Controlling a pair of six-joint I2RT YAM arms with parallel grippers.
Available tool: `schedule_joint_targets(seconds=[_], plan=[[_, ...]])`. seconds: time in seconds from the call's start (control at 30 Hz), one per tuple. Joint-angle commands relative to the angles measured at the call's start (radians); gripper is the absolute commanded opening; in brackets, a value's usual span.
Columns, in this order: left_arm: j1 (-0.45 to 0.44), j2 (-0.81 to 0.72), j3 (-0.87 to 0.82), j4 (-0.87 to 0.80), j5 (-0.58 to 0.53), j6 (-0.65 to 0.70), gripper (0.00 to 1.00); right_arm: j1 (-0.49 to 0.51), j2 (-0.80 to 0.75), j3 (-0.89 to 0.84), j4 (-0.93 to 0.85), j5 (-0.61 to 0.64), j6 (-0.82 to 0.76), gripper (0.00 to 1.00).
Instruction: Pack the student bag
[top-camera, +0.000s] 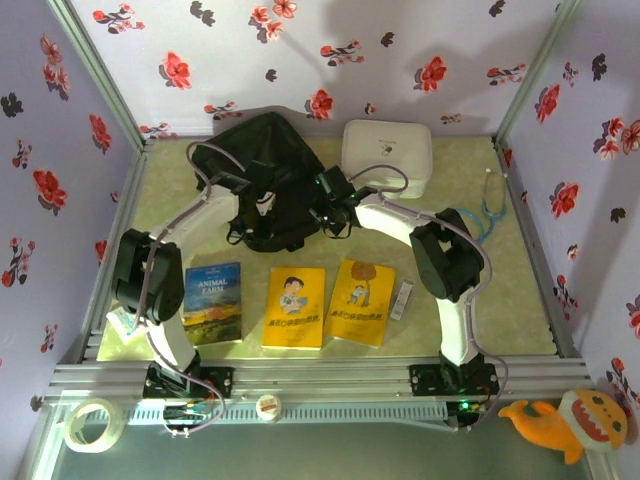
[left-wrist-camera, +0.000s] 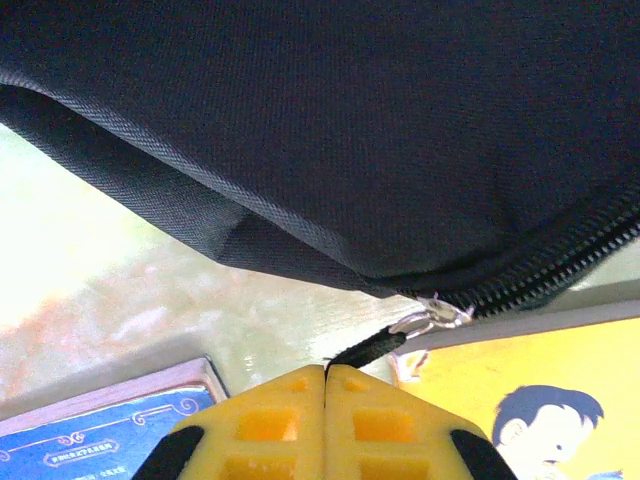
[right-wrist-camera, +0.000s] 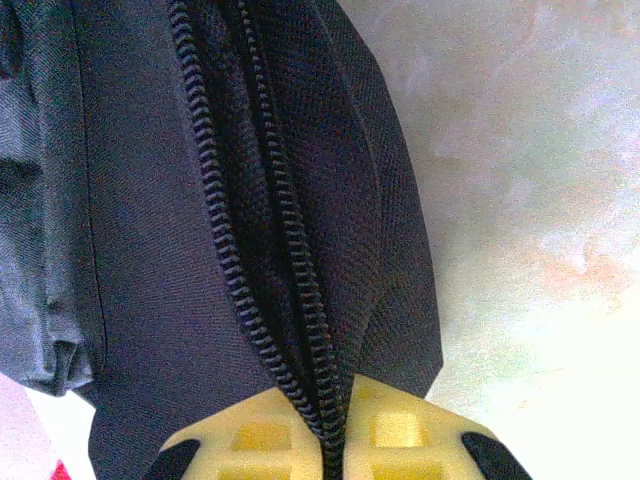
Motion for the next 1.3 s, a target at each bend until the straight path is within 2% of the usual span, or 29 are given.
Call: schedule_joint_targets(seconds=[0.0, 0.17, 0.27, 0.43, 0.53, 0.83, 0.9, 1.07, 1.17, 1.27], plan=[[0.034, -0.090, 0.025, -0.053, 0.040, 0.000, 0.00, -0.037, -0.044, -0.006, -0.033, 0.118, -0.054, 0.12], [0.029, -0.134, 0.032, 0.070, 0.219, -0.016, 0.00, -0.041, -0.054, 0.012, 0.006, 0.003, -0.086, 0.40], [0.017, -0.117, 0.044, 0.098, 0.228, -0.025, 0.00, -0.038, -0.069, 0.029, -0.029, -0.074, -0.058, 0.54], [-0.004, -0.080, 0.043, 0.115, 0.229, -0.026, 0.00, -0.010, -0.103, -0.008, -0.049, -0.152, 0.043, 0.65], [-0.012, -0.070, 0.043, 0.128, 0.232, -0.025, 0.00, 0.014, -0.096, -0.010, -0.049, -0.177, 0.078, 0.67], [-0.019, -0.080, 0.023, 0.136, 0.233, -0.030, 0.00, 0.028, -0.006, 0.047, -0.036, -0.200, 0.124, 0.65], [-0.020, -0.085, 0.012, 0.133, 0.233, -0.028, 0.00, 0.028, 0.010, 0.052, -0.036, -0.185, 0.121, 0.58], [-0.011, -0.121, -0.037, 0.099, 0.195, -0.020, 0.00, 0.012, 0.016, 0.037, -0.024, -0.127, 0.114, 0.27], [-0.002, -0.147, -0.076, 0.057, 0.147, -0.008, 0.00, 0.001, 0.000, 0.026, -0.027, -0.082, 0.102, 0.20], [0.007, -0.158, -0.114, 0.027, 0.085, -0.001, 0.00, -0.004, -0.006, 0.021, -0.030, -0.055, 0.097, 0.16]])
